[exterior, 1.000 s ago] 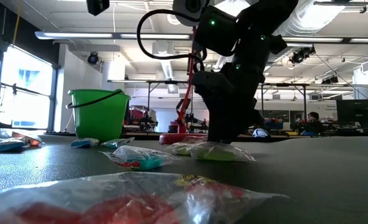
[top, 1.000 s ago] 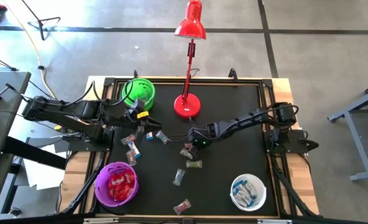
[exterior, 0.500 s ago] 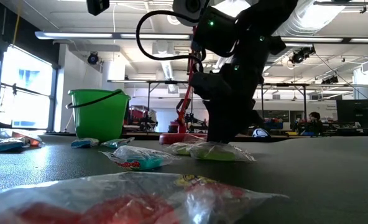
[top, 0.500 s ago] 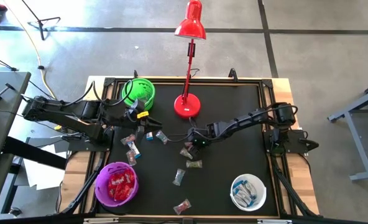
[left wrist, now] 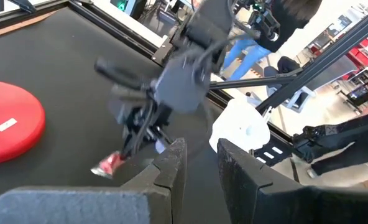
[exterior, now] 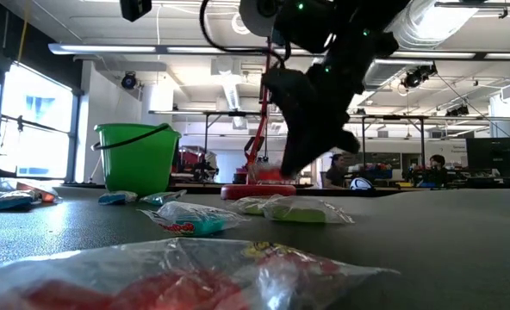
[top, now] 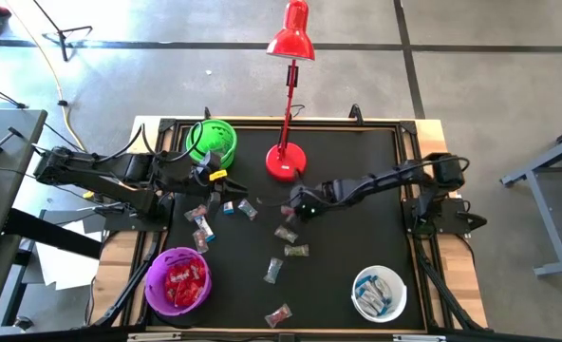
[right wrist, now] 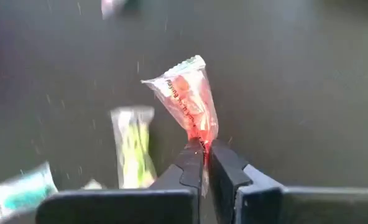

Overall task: Sort candy
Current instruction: Put the red gummy into the green bucket

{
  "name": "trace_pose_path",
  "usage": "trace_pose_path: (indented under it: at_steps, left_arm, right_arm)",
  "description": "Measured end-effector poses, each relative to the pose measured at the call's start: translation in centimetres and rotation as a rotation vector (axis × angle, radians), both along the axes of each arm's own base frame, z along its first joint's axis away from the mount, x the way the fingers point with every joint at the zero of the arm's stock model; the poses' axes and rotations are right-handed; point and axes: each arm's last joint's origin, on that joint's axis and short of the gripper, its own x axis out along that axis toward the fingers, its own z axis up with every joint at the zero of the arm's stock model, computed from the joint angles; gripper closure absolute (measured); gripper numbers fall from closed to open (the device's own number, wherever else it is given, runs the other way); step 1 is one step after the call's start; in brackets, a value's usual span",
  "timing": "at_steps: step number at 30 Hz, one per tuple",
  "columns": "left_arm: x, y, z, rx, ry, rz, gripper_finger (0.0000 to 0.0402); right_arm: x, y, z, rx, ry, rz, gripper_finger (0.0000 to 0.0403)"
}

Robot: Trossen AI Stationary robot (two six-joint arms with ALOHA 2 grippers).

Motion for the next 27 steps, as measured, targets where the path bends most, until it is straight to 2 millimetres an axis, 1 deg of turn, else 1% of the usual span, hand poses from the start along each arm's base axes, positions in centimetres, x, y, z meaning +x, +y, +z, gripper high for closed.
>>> trace_pose_path:
  at_steps: [2,9,12,16,20,24,27]
  left_arm:
    - [0.0,0.0,0.0,0.006,-0.001,0.009,0.0326]
    - [0.0,0.4,0.2,0.108,-0.017,0.111,0.0326]
    - [0.1,0.6,0.5,0.15,-0.051,0.142,0.0326]
    - [0.3,0.6,1.3,0.215,-0.124,0.152,0.0326]
    - [0.4,0.6,1.9,0.291,-0.179,0.135,0.0325]
    - [0.5,0.6,2.2,0.361,-0.199,0.121,0.0312]
    - [0.5,0.6,2.3,0.396,-0.204,0.114,0.0294]
  right_arm:
    - [-0.1,-0.4,1.4,-0.021,-0.058,-0.022,0.04]
    - [-0.4,-1.3,7.2,-0.104,-0.369,-0.091,0.0401]
    - [-0.8,-1.4,10.0,-0.151,-0.516,-0.119,0.0401]
    - [-1.4,-1.6,12.9,-0.195,-0.688,-0.142,0.0402]
    - [-1.5,-1.5,14.7,-0.202,-0.824,-0.148,0.0402]
    - [-1.4,-1.1,15.6,-0.207,-0.913,-0.129,0.0402]
    - [-1.4,-0.8,15.8,-0.214,-0.935,-0.113,0.0402]
